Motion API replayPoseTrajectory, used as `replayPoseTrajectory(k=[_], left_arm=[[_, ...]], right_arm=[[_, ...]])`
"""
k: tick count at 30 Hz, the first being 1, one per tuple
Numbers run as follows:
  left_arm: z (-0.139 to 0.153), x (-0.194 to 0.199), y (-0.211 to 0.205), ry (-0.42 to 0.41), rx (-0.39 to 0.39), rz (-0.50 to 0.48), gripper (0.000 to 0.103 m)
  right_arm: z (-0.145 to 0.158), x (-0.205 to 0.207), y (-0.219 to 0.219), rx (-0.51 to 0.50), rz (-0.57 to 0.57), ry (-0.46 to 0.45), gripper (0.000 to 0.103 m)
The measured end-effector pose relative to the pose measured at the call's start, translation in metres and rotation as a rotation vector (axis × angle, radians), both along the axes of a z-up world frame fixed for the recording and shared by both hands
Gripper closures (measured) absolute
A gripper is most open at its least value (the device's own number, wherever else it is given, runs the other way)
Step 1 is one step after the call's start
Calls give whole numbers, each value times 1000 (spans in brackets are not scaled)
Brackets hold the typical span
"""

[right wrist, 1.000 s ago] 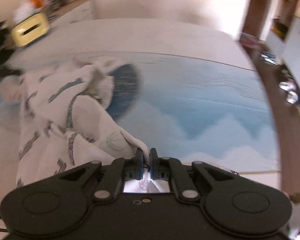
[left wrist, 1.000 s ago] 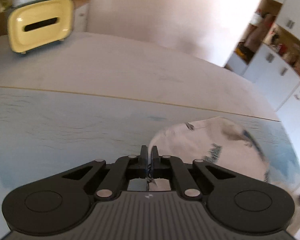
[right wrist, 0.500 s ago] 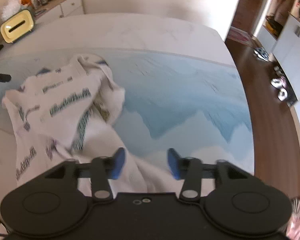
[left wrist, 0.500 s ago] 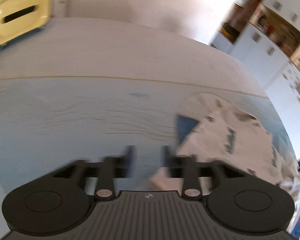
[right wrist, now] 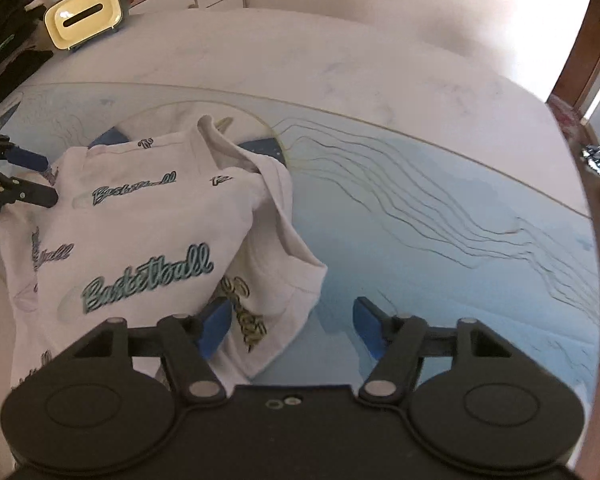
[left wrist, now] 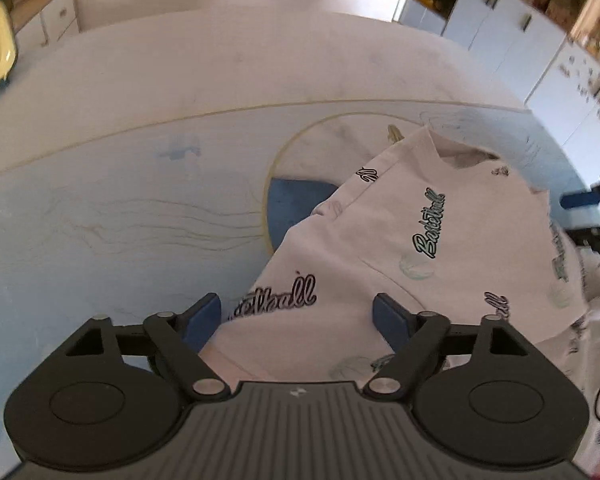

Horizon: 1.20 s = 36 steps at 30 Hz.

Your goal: Fold clothes

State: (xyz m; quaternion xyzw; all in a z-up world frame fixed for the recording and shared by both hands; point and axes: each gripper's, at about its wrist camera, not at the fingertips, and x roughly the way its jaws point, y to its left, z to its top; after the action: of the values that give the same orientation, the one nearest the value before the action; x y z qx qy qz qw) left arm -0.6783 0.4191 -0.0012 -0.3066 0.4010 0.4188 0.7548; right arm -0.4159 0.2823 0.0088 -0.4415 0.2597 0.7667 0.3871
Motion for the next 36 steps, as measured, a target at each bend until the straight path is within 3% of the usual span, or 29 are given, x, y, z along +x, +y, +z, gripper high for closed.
replayPoseTrajectory(k=[4,6,8,13,15,18,21,25,30,32,34,36], left_arm=[[0,7,1,7,24,17,19],[0,12,-5,50,66,21,34],[0,16,-11,90,108,16,37],[0,14,-16,79,128,37,37],[-1,15,-16,79,129,39,37],[-1,17,-16,83,127,46,37],[-1,18,-18,88,127,60,37],[1,19,-20,95,129,88,37],[3,20,-23,90,119,132,39],[4,22,-23,91,119,126,49],[7,24,-24,90,117,107,77],[8,25,-24,82,103,100,88]], right_arm=[[1,2,5,4,-4,60,0],[11,1,4,38,9,67,0],[24,-1,4,84,33,58,0],[62,-23,39,286,175,-117,0],[65,-36,63,352,263,-179,0],[58,-60,102,407,304,-253,0],[41,-84,129,429,347,-297,0],[12,-109,144,384,383,-296,0],[13,-94,144,317,353,-224,0],[24,-75,143,278,323,-186,0],[35,-53,138,244,285,-149,0],[43,-36,128,208,252,-118,0]])
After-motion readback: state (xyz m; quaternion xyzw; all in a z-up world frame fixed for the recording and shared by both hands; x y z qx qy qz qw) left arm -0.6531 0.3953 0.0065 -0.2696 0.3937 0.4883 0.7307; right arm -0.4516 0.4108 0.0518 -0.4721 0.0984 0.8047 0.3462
